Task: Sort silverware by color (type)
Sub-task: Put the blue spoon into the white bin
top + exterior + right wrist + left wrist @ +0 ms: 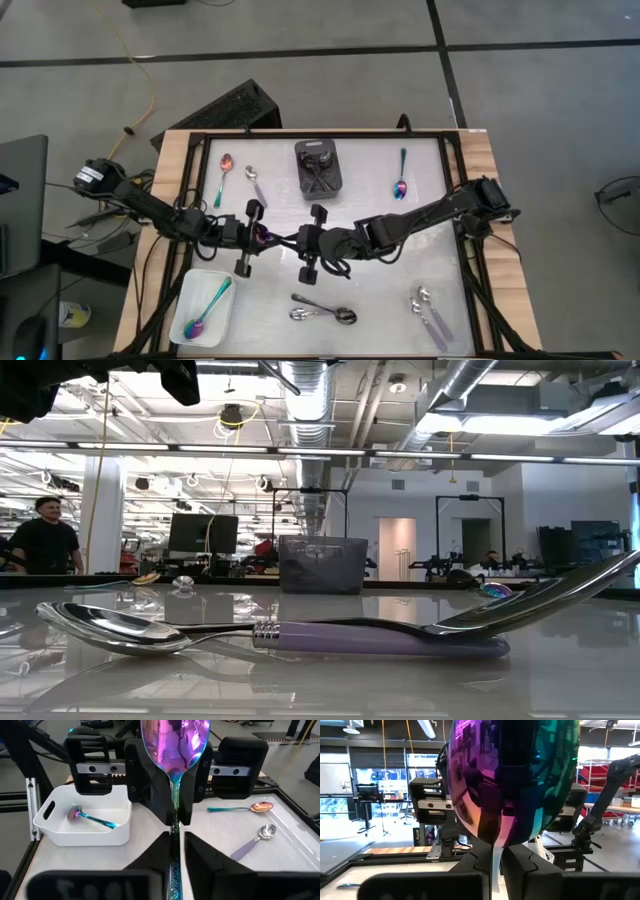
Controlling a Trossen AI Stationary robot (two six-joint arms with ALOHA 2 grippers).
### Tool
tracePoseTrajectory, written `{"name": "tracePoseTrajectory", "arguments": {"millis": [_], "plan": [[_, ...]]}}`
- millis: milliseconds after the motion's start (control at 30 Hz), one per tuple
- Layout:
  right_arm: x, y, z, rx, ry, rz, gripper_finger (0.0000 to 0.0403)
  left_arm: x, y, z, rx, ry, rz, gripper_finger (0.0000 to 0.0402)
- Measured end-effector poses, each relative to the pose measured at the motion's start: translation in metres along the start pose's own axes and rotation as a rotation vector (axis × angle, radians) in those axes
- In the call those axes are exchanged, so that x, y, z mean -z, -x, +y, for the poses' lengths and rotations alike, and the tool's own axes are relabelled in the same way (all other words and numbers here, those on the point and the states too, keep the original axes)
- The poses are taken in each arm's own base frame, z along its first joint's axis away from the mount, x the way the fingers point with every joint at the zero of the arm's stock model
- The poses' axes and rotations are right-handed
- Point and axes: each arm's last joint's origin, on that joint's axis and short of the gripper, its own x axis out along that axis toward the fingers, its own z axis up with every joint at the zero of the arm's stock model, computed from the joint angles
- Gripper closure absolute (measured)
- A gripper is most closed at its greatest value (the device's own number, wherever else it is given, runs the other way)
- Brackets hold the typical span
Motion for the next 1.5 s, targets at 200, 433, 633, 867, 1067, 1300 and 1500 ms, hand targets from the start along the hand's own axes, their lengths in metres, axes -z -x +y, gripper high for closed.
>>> {"name": "tracePoseTrajectory", "arguments": {"millis": [200, 433, 633, 867, 1067, 1300, 1500], "plan": [[0.005, 0.005, 0.002, -0.034, 0.039, 0.067, 0.0245, -0.003, 0.002, 0.001, -0.005, 0.01, 0.026, 0.0398], [0.029, 0.019, 0.015, -0.051, 0.027, 0.295, 0.019, -0.019, 0.026, 0.009, 0.027, 0.111, 0.203, 0.0399], [0.053, 0.01, 0.035, -0.054, 0.051, 0.352, 0.0185, -0.04, 0.06, 0.012, 0.164, 0.575, 0.619, 0.0398], [0.069, -0.012, 0.037, -0.031, 0.089, 0.357, 0.0188, -0.04, 0.091, -0.001, 0.236, 0.969, 0.971, 0.0398], [0.078, -0.023, 0.031, -0.004, 0.095, 0.38, 0.0188, -0.043, 0.099, -0.02, 0.359, 1.042, 1.084, 0.0398], [0.076, -0.026, 0.025, 0.007, 0.095, 0.377, 0.0188, -0.029, 0.104, -0.043, 0.307, 0.943, 1.181, 0.0399], [0.073, -0.031, 0.016, 0.016, 0.103, 0.36, 0.0188, -0.015, 0.109, -0.061, 0.301, 0.901, 1.33, 0.0398]]}}
